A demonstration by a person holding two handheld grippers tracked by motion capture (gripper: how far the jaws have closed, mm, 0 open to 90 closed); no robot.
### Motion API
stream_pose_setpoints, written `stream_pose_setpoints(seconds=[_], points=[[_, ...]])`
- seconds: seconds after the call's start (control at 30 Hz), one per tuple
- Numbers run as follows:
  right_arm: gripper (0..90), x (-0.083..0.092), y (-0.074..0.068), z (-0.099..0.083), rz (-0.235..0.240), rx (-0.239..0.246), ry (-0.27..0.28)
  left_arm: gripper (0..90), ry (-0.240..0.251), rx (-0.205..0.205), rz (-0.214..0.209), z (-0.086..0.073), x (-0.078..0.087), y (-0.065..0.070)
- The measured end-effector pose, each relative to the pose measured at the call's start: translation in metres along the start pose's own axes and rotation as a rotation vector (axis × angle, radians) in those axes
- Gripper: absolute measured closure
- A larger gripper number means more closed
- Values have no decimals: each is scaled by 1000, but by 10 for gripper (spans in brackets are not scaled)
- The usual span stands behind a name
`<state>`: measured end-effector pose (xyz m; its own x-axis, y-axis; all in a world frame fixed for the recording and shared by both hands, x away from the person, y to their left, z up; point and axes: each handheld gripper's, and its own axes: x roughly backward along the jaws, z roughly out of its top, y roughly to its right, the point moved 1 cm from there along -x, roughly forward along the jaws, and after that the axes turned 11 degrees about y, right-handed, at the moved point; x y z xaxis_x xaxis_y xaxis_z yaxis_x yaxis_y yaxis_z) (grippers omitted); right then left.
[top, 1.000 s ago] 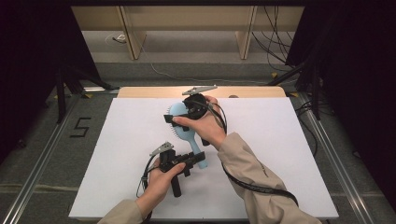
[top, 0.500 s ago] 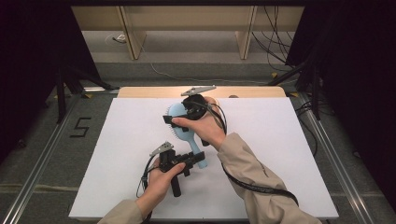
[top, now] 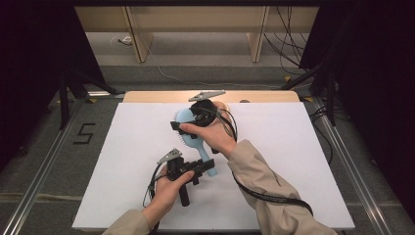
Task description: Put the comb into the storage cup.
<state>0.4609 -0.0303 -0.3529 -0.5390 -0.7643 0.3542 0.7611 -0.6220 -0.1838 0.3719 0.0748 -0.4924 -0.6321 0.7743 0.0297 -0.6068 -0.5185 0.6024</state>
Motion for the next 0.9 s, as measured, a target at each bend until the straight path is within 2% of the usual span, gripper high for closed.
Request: stream_pose_setpoints(seconds=[0.33,0.6,0.73,0.9], points=[[208,3,-2,2,-11,7,8,659,2,-25,-6,2,0,0],[208,8,-3,4,-22,12,29,644,3,-58,15,4,1,-2],[208,10,-5,5,-31,19,40,610,7,-71,27,5,1,-1],[209,14,-5,6,-38,22,47,517,0,-92,46,5,1,-1]])
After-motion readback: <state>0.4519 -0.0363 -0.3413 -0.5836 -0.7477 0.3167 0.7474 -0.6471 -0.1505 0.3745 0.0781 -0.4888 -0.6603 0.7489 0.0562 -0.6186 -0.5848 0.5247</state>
